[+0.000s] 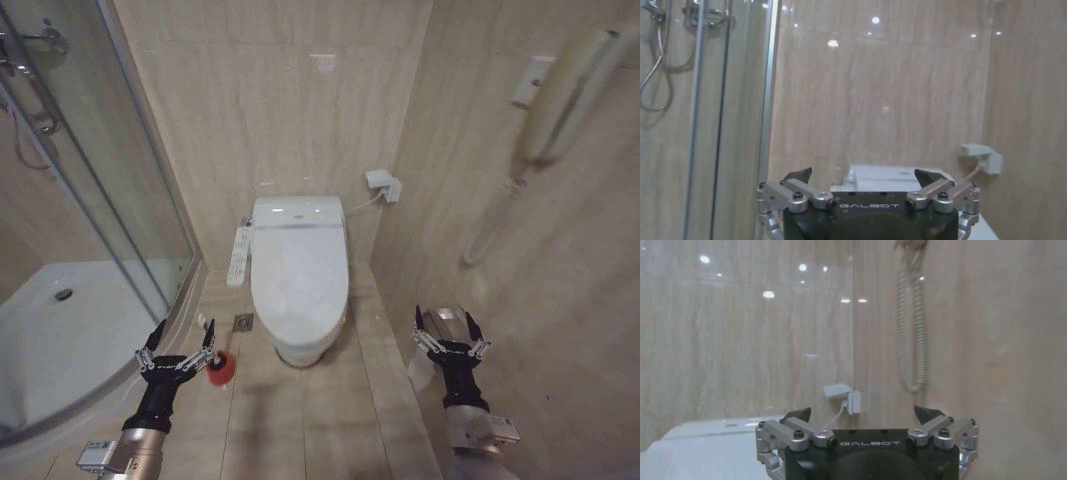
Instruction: Open the toilet lid, clean the toilet bowl with a toilet brush, close the toilet lid, and flush.
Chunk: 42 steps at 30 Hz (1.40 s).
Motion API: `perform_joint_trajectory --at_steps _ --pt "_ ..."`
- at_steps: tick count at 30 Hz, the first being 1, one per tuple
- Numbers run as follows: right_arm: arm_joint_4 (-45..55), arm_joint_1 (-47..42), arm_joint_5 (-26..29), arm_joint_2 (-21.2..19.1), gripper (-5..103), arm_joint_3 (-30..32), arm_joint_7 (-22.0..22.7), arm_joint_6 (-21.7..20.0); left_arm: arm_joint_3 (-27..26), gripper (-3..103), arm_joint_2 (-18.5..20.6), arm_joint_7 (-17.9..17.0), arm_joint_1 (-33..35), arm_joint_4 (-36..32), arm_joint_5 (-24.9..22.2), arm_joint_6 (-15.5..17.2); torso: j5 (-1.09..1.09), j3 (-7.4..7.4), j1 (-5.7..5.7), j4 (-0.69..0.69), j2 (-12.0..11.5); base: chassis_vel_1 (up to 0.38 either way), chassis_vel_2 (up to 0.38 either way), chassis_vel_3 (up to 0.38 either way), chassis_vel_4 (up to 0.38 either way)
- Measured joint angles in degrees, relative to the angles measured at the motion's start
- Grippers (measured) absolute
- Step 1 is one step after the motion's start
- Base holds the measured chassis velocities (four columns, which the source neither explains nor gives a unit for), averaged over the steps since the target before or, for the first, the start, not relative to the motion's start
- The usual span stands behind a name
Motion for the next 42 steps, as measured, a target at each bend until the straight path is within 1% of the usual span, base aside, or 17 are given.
perform_joint_trajectory --at_steps 4,5,6,7,8,10,12,20,32,42 --pt "0.0 0.0 0.0 0.0 100 0.0 0.0 0.0 0.0 100 0.0 0.0 0.0 0.0 0.0 0.0 0.06 0.00 -0.02 0.01 0.0 0.365 -0.351 -0.375 0.355" --pt "0.0 0.0 0.0 0.0 100 0.0 0.0 0.0 0.0 100 0.0 0.0 0.0 0.0 0.0 0.0 0.00 -0.02 -0.04 -0.01 0.0 0.342 -0.328 -0.280 0.320" --pt "0.0 0.0 0.0 0.0 100 0.0 0.0 0.0 0.0 100 0.0 0.0 0.0 0.0 0.0 0.0 0.00 -0.02 -0.04 -0.01 0.0 0.342 -0.328 -0.280 0.320" --pt "0.0 0.0 0.0 0.0 100 0.0 0.0 0.0 0.0 100 0.0 0.0 0.0 0.0 0.0 0.0 0.05 -0.05 -0.09 -0.01 0.0 0.213 -0.278 -0.280 0.210" --pt "0.0 0.0 0.0 0.0 100 0.0 0.0 0.0 0.0 100 0.0 0.0 0.1 0.0 0.0 0.0 0.04 -0.05 -0.09 0.02 0.0 0.213 -0.077 -0.256 0.210" --pt "0.0 0.0 0.0 0.0 100 0.0 0.0 0.0 0.0 100 0.0 0.0 0.1 0.0 0.0 0.0 0.02 -0.03 -0.07 0.02 0.0 0.161 -0.077 -0.156 0.167" --pt "0.0 -0.1 0.0 0.0 100 0.0 0.0 0.0 0.0 100 0.0 0.0 0.0 0.0 0.0 0.0 0.05 -0.03 -0.07 -0.02 0.0 0.051 -0.044 -0.097 0.105" --pt "0.0 0.0 0.0 0.0 100 0.0 0.0 0.0 0.0 100 0.0 0.0 0.0 0.0 0.0 0.0 0.04 0.02 0.05 0.01 0.0 -0.066 0.041 0.068 -0.050" --pt "0.0 0.0 0.0 0.0 100 0.0 0.0 0.0 0.0 100 0.0 0.0 0.0 0.0 0.0 0.0 0.04 -0.02 -0.04 0.00 0.0 -0.007 0.010 0.008 -0.009" --pt "0.0 0.0 0.0 0.0 100 0.0 0.0 0.0 0.0 100 0.0 0.0 0.0 0.0 0.0 0.0 0.06 0.01 0.04 0.00 0.0 -0.167 0.025 0.178 -0.027"
